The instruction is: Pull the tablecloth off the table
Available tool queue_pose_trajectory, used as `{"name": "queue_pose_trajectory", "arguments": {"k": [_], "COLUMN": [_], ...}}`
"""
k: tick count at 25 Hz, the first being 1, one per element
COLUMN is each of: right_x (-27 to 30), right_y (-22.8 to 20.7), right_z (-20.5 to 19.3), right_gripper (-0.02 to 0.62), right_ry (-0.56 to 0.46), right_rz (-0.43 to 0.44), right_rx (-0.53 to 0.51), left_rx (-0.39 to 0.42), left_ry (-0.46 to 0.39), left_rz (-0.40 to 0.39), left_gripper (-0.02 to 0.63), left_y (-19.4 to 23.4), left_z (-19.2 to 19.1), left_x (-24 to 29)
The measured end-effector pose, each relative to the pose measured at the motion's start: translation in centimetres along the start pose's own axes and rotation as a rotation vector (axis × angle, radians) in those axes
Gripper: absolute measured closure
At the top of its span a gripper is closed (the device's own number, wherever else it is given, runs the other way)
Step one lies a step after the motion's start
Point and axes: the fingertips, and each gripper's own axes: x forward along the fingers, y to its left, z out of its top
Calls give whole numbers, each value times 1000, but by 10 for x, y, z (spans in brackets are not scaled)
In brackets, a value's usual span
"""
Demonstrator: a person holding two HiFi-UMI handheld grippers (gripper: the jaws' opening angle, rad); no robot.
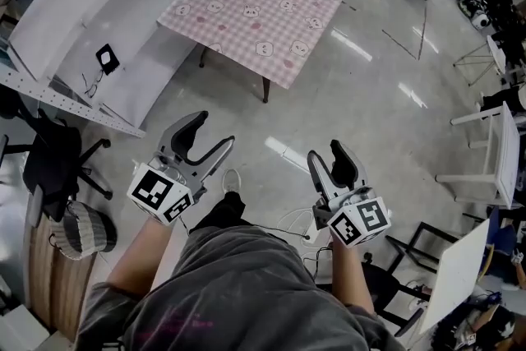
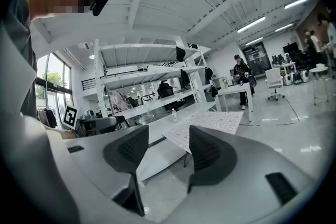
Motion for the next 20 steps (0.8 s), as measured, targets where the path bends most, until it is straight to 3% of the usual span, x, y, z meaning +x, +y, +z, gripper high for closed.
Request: {"name": "queue_pose_trajectory", "arguments": {"k": [9, 20], "right_x": [72, 121], "right_y": [-11, -27], "right_z": [14, 24], "right_gripper": [371, 371], "right_ry": [12, 34], "right_rz": [-46, -50], "right_rx": [15, 9], "left_rx": [-10, -42], "left_ry": [12, 10], "left_rz": [-37, -36], "left_gripper": [333, 333], "left_y": [75, 117], "left_z": [11, 11], "left_x": [33, 61]}}
